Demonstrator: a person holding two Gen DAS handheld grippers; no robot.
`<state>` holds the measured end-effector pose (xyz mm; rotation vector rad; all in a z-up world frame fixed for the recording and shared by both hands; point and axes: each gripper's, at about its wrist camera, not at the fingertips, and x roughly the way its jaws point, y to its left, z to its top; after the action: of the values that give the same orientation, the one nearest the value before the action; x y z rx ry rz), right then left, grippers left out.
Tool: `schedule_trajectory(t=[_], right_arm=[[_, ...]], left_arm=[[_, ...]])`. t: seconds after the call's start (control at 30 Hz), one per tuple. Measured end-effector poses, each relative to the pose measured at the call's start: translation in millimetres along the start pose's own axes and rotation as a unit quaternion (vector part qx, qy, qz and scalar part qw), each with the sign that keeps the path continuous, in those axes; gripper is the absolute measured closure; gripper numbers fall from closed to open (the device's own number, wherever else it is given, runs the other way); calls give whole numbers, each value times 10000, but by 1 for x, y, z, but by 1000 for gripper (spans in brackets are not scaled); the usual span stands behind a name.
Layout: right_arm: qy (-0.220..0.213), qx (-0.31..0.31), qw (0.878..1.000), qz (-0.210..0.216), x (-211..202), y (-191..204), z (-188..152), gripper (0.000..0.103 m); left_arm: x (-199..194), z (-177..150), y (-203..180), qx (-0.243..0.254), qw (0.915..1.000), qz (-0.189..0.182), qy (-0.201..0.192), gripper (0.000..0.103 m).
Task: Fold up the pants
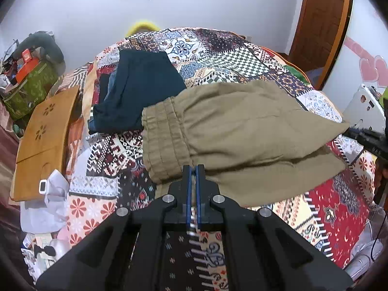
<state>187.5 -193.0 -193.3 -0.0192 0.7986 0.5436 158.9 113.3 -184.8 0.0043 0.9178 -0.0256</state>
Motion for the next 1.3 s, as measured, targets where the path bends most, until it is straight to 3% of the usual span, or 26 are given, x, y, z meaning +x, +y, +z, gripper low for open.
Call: schedule_trajectory(t=[0.07,0.13,0.2,0.27,0.4,0.5,0.6,0.7,0.83,1.07,1.3], right_arm=[[153,152,9997,-77,4,-5,-11,90],[290,247,9992,-128,5,-7,-21,90],[390,311,9986,-173,2,-8,-26,88],[340,344,9986,-216,-8,-8,-33,84],[-45,147,9992,-380,-36,3,-32,59],[-267,-135,9988,-387,-49,17,-22,49],[-365,-405,9981,-288,-51,32,-12,39],[-298,-719,9969,-90,-40,49,-4,35],[28,-1284,9917,-62,-8,69,0,35],[286,-1959,9800,-196,28,90,5,35],[323,-2664,9631,-209,46,109,7,35]], left_arm=[[0,-4,0,-8,10000,-17,30,97],[1,-6,-1,-2,10000,36,68,86],[1,-7,-2,45,9999,126,90,63],[-2,-6,-4,116,9997,204,3,49],[-7,0,-12,426,9981,407,-152,29],[-4,6,-22,728,9958,518,-174,22],[6,10,-31,936,9944,485,-60,20],[22,11,-44,1273,9904,528,112,20],[41,11,-56,1638,9839,660,264,20],[48,20,-62,1805,9814,626,194,22],[50,27,-66,1832,9820,380,247,56]])
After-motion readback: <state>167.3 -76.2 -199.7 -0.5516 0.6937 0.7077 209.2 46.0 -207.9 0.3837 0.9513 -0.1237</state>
